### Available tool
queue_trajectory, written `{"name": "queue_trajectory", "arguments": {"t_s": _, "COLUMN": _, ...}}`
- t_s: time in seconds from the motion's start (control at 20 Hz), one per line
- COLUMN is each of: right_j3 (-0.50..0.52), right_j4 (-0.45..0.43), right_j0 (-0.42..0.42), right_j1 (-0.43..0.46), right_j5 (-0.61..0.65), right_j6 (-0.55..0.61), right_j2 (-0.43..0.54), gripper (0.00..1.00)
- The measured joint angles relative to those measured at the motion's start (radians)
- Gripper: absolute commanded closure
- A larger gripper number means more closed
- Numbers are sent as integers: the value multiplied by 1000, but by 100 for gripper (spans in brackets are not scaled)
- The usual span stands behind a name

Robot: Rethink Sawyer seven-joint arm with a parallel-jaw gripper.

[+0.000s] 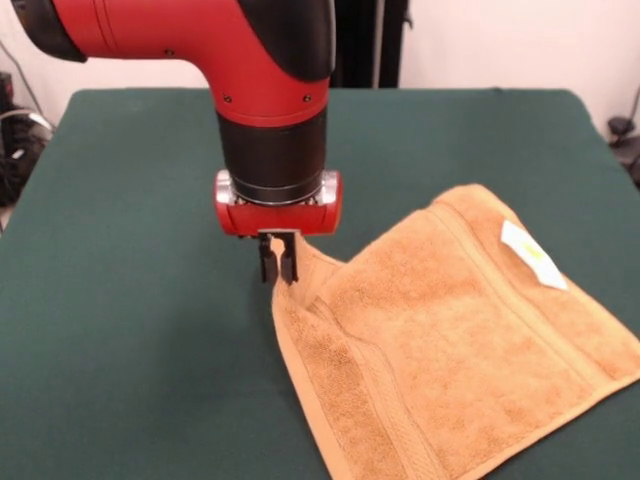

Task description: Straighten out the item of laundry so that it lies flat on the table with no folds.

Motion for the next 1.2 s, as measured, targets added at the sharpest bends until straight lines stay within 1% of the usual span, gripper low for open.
{"name": "queue_trajectory", "arguments": {"t_s": 0.25, "right_j3": -5, "right_j4": -34, "right_j0": -1, "right_j1": -7, "right_j5": 0, "right_j6": 0, "right_j2": 0, "gripper": 100}}
{"name": "queue_trajectory", "arguments": {"t_s": 1.2, "right_j3": -22, "right_j4": -102, "right_j0": -9, "right_j1": 1, "right_j5": 0, "right_j6": 0, "right_j2": 0, "gripper": 100}}
